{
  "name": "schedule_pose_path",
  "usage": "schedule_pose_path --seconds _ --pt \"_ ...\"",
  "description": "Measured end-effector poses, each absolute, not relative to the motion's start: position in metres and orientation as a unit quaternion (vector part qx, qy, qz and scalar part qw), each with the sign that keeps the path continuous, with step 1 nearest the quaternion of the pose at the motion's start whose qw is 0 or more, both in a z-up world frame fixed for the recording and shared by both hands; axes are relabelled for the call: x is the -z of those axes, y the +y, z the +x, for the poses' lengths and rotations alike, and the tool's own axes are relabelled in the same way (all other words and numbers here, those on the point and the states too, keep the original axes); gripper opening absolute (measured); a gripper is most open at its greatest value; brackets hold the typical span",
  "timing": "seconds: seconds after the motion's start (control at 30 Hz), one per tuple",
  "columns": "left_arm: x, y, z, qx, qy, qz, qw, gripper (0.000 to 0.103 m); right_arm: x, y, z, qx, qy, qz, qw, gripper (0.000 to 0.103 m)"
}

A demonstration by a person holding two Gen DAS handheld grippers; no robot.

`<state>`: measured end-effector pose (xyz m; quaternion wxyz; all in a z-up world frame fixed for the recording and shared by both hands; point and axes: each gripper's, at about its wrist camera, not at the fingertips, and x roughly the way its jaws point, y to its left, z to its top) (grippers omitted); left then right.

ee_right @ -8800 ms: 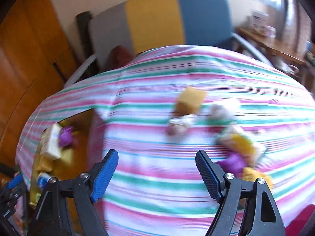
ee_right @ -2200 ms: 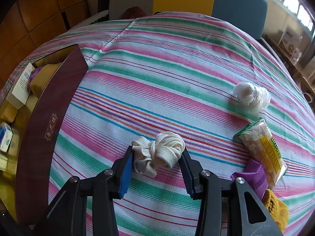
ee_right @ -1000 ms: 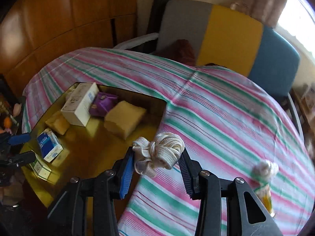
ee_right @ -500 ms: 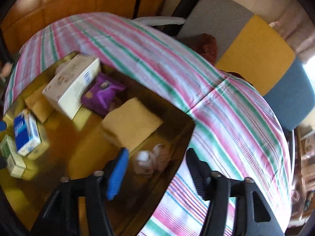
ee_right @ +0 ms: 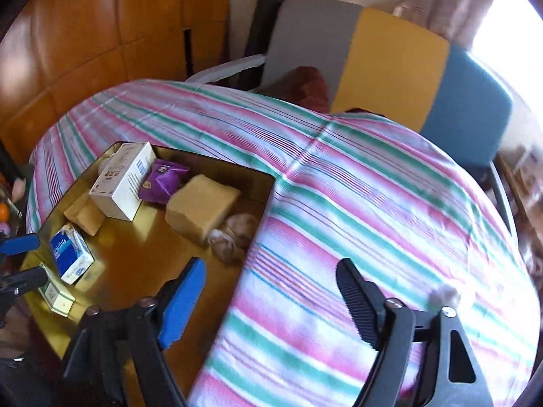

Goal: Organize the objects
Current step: 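Carry the white cord bundle into the gold tray and open the right tool, then move both tools back toward the remaining items on the table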

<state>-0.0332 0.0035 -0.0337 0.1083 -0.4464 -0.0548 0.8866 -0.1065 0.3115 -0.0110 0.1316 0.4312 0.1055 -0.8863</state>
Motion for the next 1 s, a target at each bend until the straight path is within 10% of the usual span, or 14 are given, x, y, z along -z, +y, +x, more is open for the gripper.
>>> schedule_pose_path --seconds 1.0 --pt "0.009 0.120 -0.032 -0.875 0.054 -0.430 0.215 0.069 0.019 0.586 -0.016 0.868 -0.228 0.386 -0.213 0.090"
